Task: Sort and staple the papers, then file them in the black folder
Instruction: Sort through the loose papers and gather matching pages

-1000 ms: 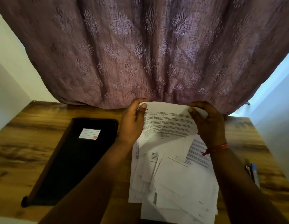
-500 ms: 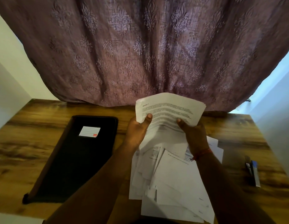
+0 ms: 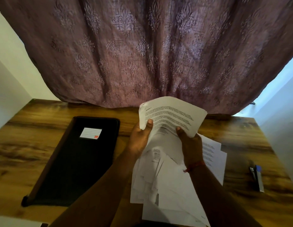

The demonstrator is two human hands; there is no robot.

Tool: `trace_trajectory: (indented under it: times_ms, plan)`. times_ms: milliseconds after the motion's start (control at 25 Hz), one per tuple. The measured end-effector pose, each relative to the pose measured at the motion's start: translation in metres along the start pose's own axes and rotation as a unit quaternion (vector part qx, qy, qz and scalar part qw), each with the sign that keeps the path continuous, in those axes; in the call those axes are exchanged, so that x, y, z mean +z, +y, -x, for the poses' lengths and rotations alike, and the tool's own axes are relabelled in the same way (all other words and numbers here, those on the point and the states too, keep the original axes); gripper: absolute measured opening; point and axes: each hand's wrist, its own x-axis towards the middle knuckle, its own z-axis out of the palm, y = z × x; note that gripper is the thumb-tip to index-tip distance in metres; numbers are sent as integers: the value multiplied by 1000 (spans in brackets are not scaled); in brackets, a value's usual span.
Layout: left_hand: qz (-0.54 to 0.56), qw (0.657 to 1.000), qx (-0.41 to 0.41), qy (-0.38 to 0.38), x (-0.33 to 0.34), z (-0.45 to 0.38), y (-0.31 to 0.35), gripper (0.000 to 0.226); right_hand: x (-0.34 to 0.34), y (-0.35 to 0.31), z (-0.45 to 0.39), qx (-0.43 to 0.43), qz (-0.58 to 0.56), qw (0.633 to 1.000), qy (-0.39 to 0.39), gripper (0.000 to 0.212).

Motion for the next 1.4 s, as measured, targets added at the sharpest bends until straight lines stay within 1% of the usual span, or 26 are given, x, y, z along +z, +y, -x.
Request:
trace_trajectory:
  times_ms: [80,200,360,560,680,840,1040,1160,1280,1360,1400]
  plan:
    - [-15,1000,-4,-8,4,1,-3,25,4,1,0,-16,27,999,14,12]
    - [-27,999,-7,-17,0,0,-3,23,2,-2,-3,-43,47,998,10,8]
    - [-40,999,-7,-7,-4,-2,-11,25,-2,3,-1,-25,34,999,27,9]
    - [-31,999,-9,30,0,2,-15,16,-3,8,1,-14,33,999,16,9]
    - [-9,999,-18,33,0,0,-16,12,-2,9,0,-19,33,999,12,10]
    - [-5,999,-13,36,0,2,-12,17,-3,8,-3,-18,27,999,17,9]
    - [-11,999,-32,29,-2,5,-13,21,-3,11,-2,-1,28,999,16,11]
    - [-3,1000,-24,12,-8,5,-8,23,-10,4,-2,-34,46,998,-1,13]
    - [52,999,-6,-3,-21,1,1,39,-22,-13,-4,-84,40,995,-35,21]
    - [43,999,10,-6,-23,-1,9,39,-24,-26,-7,-98,17,993,-59,20]
    - [38,999,15,-10,-21,-1,13,34,-22,-30,-8,-98,9,993,-65,17]
